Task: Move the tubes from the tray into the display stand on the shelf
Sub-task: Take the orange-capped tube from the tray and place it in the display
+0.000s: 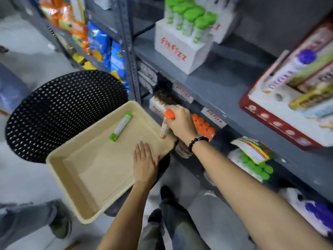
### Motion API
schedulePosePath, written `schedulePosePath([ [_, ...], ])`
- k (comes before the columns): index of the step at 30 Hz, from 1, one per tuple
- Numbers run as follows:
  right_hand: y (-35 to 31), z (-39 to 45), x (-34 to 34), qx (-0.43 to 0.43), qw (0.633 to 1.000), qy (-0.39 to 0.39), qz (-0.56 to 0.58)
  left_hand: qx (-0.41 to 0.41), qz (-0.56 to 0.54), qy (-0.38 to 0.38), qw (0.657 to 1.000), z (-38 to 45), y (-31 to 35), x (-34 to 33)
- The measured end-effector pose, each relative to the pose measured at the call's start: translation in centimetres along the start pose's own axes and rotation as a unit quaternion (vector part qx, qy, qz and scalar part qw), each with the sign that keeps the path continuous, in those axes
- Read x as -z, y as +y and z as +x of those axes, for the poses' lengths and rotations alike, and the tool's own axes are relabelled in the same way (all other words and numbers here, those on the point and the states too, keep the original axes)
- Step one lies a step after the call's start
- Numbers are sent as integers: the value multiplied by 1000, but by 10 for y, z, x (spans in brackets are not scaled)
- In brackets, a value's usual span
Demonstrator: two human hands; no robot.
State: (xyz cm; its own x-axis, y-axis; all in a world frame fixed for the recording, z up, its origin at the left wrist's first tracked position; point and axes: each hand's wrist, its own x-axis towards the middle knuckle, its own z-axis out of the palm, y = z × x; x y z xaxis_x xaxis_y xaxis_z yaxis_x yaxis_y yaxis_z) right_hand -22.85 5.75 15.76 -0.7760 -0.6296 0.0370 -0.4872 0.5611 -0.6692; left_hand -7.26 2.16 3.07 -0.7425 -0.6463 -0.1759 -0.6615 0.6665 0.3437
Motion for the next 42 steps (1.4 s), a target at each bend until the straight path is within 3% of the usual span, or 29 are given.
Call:
schedulePosePath([
  [4,-8,-37,83,-21,996,92,5,-115,-8,22,993,-3,55,26],
  [9,-2,-96,195,-74,970,232,-1,-280,-22,70,957,-20,147,48],
  [13,19,-153,277,-120,944,305,-22,-389,-30,53,919,-48,229,51],
  [19,77,-233,384,-195,902,381,-58,-486,-23,16,873,-102,342,22],
  [26,140,-298,461,-241,880,403,-72,-469,33,-51,881,-118,415,-20],
  [31,168,-316,482,-282,885,362,-77,-442,126,-47,887,-118,421,-33],
  [37,179,-322,498,-296,902,297,-99,-441,130,-55,886,-116,421,-35],
  [42,179,-324,506,-304,896,277,-167,-439,137,-56,886,-115,420,-35],
])
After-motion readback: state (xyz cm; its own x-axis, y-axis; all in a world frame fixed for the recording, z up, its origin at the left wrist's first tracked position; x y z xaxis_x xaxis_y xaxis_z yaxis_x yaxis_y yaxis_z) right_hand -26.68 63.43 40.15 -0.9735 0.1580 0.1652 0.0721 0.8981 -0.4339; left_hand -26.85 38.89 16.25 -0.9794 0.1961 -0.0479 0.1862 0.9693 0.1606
